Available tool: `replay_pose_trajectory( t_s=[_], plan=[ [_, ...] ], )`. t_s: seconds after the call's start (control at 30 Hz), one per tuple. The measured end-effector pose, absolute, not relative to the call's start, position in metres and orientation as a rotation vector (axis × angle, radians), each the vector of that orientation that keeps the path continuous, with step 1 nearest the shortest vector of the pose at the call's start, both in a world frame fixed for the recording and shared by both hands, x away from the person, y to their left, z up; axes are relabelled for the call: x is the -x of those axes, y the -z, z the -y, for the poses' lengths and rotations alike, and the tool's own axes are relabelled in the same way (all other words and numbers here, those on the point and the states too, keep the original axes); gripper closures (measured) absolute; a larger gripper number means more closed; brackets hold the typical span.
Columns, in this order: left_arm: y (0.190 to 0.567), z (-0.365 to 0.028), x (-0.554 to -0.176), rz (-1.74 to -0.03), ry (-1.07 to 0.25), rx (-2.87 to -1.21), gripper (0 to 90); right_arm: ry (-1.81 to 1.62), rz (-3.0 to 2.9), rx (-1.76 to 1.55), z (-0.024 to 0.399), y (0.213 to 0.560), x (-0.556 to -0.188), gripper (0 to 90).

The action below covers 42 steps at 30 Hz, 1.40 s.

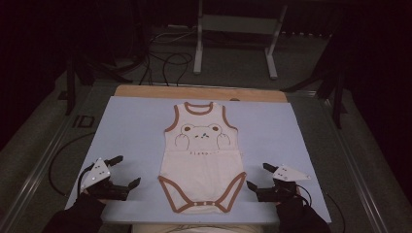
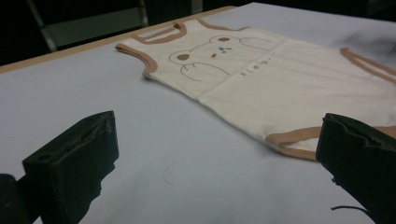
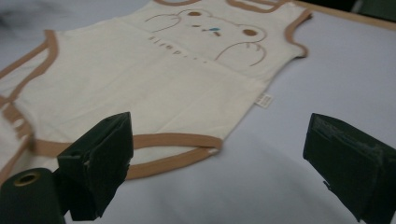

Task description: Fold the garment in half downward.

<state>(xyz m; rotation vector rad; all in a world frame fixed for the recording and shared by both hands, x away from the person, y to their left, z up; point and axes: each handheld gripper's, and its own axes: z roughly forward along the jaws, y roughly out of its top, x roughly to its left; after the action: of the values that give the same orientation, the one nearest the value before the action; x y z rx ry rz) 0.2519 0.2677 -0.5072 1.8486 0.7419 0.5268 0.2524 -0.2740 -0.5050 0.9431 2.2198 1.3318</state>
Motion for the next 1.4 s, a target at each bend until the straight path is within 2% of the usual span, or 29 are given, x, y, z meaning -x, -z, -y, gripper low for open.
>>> replay_pose_trajectory(
  t_s=[0.9,1.4],
  plan=[
    [0.497,-0.264,-0.248,-0.735,-0.486,-1.848,0.3,-1.329,-2.179,-0.904,0.267,0.492,-0.243,8.5],
    [0.475,-0.253,-0.249,-0.698,-0.399,-1.874,0.2,-1.339,-2.12,-0.88,0.266,0.453,-0.237,8.0]
  ],
)
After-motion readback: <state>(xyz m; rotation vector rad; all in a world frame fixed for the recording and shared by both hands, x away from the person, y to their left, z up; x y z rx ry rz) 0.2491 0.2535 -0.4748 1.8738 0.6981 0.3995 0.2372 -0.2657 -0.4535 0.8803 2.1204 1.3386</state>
